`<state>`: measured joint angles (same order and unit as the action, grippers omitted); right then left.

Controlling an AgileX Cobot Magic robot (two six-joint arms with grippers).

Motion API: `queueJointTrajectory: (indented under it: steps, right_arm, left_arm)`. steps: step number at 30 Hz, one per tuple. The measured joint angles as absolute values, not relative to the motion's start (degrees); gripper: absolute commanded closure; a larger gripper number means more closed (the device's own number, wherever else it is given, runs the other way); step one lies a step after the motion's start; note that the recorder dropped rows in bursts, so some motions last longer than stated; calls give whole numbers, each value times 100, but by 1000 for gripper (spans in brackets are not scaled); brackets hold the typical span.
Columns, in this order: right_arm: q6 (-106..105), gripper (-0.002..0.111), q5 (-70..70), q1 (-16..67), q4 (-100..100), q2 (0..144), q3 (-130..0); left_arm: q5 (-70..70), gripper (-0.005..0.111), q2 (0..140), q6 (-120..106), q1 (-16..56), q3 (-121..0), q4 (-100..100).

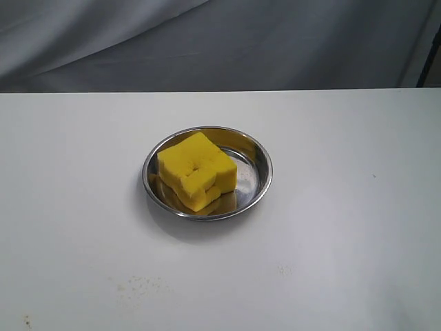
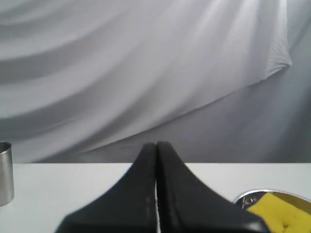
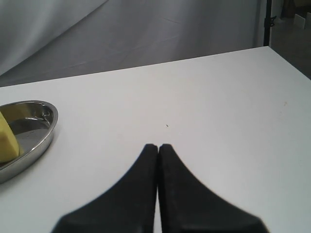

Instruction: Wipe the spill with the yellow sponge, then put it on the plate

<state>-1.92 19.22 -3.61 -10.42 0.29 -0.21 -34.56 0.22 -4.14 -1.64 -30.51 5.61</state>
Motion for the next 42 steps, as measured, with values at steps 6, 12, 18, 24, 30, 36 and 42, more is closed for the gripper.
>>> queueJointTrajectory:
  steps: [6,12,18,24,30,36,42]
  right_arm:
    - [-192,108,1922,-361,-1042,29,-21]
    - [-192,108,1922,-361,-1042,29,-21]
    - [-192,108,1922,-361,-1042,29,-21]
    - [-192,108,1922,-361,-1042,29,-21]
    - [-192,108,1922,-361,-1042,29,-21]
    - [-192,108,1922,-361,-1042,29,-21]
    - [-192,108,1922,-361,-1042,29,-21]
  left_arm:
    - [-1959,107,85,-366,-164,-2311,457]
    - [-920,107,533,-351,-164,-937,368]
    - [-439,107,569,-351,-164,-194,368]
    - [-622,107,569,-351,-164,-29,368]
    - [-939,107,569,-351,-164,-29,368]
    - [-1308,107,569,-351,-164,-29,347]
    - [-1342,107,569,-351,-164,-29,347]
